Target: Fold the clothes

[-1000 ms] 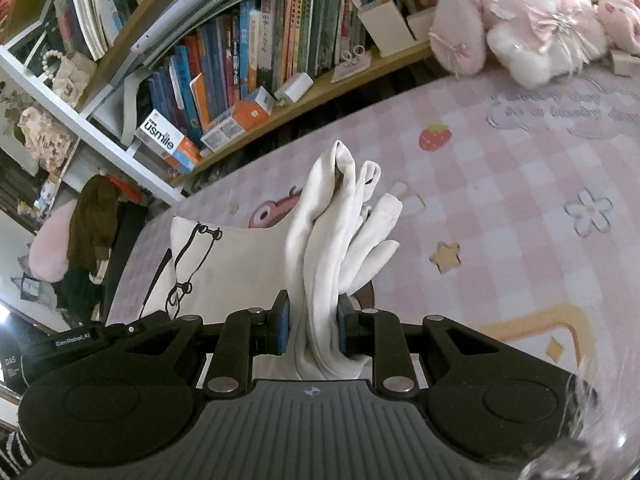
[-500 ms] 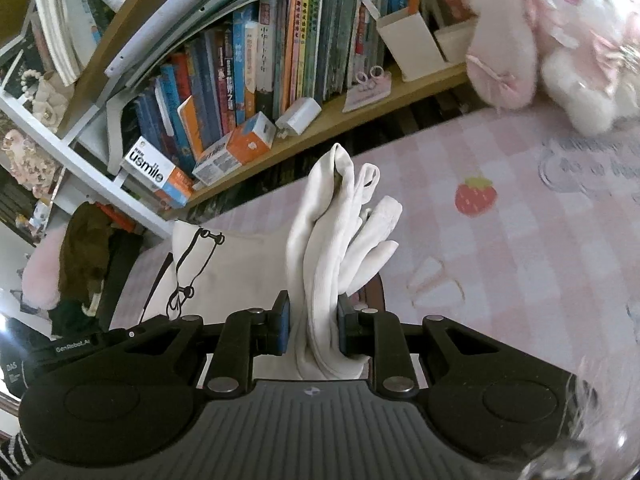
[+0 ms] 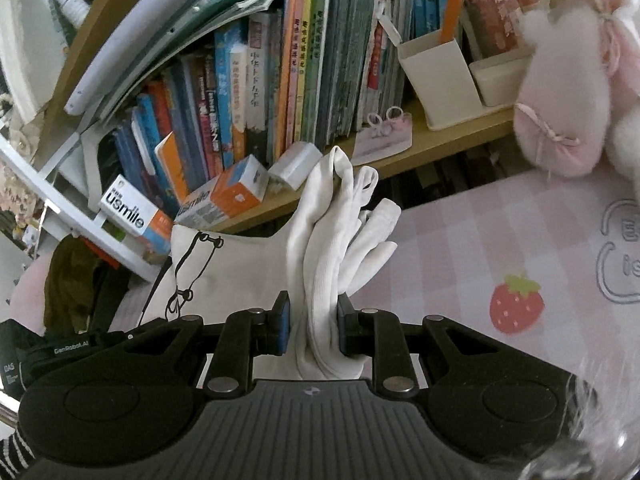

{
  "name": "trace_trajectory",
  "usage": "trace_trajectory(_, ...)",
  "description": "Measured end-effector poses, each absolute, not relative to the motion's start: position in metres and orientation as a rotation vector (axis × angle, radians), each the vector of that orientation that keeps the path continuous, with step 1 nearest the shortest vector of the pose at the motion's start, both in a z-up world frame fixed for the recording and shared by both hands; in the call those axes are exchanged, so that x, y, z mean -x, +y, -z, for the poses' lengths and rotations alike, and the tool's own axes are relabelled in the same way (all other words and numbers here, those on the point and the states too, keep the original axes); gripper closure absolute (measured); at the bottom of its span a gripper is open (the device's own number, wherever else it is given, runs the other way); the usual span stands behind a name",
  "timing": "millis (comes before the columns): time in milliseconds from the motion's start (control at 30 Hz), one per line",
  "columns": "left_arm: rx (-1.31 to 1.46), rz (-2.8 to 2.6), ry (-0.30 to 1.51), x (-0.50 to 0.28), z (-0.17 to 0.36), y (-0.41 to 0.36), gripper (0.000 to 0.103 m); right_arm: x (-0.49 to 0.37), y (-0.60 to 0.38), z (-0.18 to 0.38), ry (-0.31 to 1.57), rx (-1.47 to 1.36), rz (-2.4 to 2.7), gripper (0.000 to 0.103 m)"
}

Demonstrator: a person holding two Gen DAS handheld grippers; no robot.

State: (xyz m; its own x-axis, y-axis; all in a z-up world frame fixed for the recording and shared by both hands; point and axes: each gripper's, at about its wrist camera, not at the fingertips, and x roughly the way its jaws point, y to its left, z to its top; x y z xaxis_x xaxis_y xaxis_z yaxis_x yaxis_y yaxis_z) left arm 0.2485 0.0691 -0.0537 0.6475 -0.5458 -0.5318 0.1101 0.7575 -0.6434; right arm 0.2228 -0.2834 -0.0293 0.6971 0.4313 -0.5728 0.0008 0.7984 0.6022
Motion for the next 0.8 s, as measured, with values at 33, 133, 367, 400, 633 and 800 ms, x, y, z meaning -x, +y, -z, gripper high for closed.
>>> trace_trajectory(33, 0.614, 0.399, 0.786, -0.251, 0.055, 0.069, 0.091, -0.226, -0.284, 0.032, 0.773, -0.621, -0.256, 0.082)
trace_trajectory(133, 0.634, 0.397, 0.788, -0.258, 0.060, 0.071, 0.091, -0.234, -0.285, 0.038, 0.775, -0.629, -0.254, 0.082)
trace_trajectory(367, 0.678, 0.365, 0.833, -0.265, 0.082, 0.078, 0.090, -0.243, -0.295, 0.064, 0.814, -0.695, -0.228, 0.081)
trace_trajectory(400, 0.685, 0.360, 0.845, -0.265, 0.085, 0.079, 0.088, -0.244, -0.297, 0.071, 0.829, -0.713, -0.218, 0.079)
trace_trajectory(633, 0.622, 0.320, 0.868, -0.261, 0.082, 0.077, 0.073, -0.240, -0.300, 0.084, 0.843, -0.777, -0.183, 0.067)
trace_trajectory(800, 0.542, 0.274, 0.848, -0.248, 0.065, 0.072, 0.061, -0.230, -0.293, 0.069, 0.838, -0.687, -0.137, 0.041)
